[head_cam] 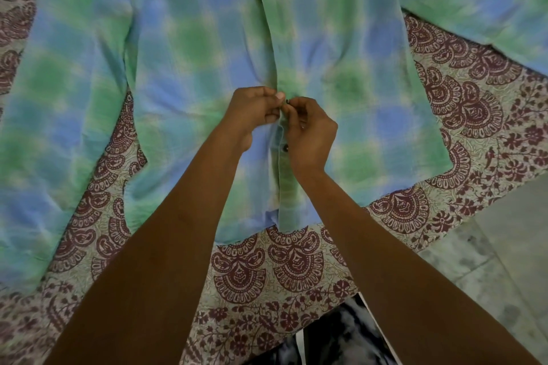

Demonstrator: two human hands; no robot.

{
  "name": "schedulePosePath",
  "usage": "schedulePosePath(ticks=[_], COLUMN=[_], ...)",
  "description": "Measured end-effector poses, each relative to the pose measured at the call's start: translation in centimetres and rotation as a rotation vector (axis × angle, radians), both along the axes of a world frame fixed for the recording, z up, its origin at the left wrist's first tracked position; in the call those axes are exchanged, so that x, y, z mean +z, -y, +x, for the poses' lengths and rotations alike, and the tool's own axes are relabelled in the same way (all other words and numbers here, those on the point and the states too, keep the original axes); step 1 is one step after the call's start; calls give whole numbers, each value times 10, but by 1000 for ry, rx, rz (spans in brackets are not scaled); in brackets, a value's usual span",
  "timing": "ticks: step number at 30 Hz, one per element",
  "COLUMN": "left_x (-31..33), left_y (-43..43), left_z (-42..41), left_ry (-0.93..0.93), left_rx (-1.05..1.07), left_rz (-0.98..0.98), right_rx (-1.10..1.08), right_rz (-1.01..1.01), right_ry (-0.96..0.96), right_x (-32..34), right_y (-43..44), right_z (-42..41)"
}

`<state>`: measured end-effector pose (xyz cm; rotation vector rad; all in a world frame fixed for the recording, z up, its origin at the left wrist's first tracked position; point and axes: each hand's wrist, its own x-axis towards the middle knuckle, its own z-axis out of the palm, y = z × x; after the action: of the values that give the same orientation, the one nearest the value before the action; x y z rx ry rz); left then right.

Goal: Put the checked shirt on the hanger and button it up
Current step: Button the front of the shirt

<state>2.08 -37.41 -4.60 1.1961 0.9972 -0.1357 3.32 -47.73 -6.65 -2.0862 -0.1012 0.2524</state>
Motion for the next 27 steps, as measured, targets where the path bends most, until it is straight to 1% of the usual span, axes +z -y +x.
schedulePosePath(ticks=[4,8,14,16,18,20,23,25,27], left_x=[-3,-8,-15,-19,-21,-19,-16,-16,-19], left_y=[3,8,13,15,15,13,10,12,12], left_z=[0,2,3,0,-3,-4,-7,-9,-9], left_ry=[-22,-22,6,15,51,105,181,181,137], left_rx=[-40,14,79,53,-37,-127,-191,-226,-218], left_rz=[74,123,145,236,413,545,673,755,775], right_rx=[-7,26,-11,-15,-23,-36,-23,-4,3], right_rz=[16,8,41,49,83,179,287,283,260], right_ry=[-33,-40,-106,-201,-365,-540,-731,-827,-873], right_x=[0,3,5,4,3,7,15,19,20], right_y=[1,2,3,4,5,6,6,6,4], right_z=[0,7,6,10,20,31,44,47,47])
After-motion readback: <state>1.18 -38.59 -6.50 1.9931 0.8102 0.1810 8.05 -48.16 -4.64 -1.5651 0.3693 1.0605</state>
